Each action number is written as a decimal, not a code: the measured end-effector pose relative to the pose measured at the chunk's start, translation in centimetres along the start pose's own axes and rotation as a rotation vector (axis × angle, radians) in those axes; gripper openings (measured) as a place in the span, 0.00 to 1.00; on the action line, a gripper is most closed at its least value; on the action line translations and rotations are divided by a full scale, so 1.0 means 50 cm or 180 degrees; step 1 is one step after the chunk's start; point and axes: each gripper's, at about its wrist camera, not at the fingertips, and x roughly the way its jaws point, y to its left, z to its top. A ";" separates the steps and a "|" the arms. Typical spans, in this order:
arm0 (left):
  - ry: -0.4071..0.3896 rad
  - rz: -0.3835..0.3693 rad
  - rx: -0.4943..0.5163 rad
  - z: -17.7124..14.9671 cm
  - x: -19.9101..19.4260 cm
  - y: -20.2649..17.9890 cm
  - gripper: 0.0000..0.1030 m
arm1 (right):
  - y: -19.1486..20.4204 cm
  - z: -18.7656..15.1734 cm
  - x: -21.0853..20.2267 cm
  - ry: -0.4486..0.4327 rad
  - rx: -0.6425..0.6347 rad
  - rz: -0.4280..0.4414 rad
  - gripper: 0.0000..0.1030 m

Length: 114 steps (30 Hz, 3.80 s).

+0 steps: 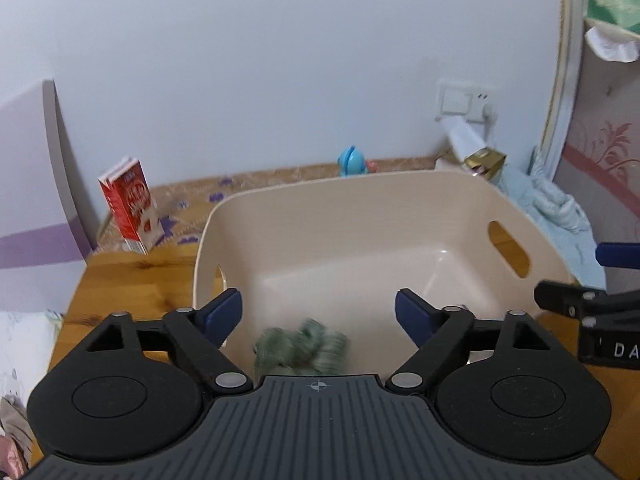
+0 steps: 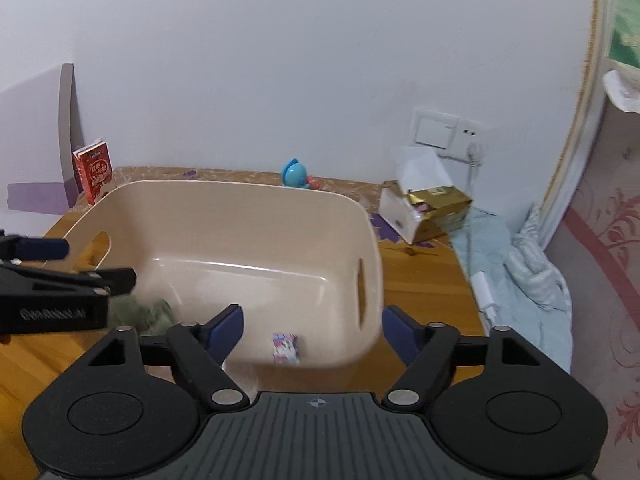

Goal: Organize objects
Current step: 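Carry both items over the beige bin and open both tools to drop them, then grasp the white card box with the left tool while the right tool grasps the black cube, then lift both items into the beige bin and open both tools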

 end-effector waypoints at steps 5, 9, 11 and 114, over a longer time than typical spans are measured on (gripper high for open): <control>-0.0060 -0.0049 0.0029 -0.036 -0.053 -0.019 0.88 | -0.015 -0.050 -0.065 -0.0048 0.0020 -0.0085 0.92; -0.0008 -0.0117 0.0086 -0.083 -0.078 -0.039 0.88 | -0.024 -0.098 -0.090 0.0000 0.0007 -0.0098 0.95; 0.0015 -0.0151 0.0159 -0.110 -0.085 -0.052 0.88 | -0.025 -0.126 -0.097 0.0055 -0.0031 -0.0118 0.96; 0.0549 0.0005 0.0101 -0.011 0.154 0.018 0.30 | 0.046 0.030 0.140 0.0114 -0.0132 0.0292 0.29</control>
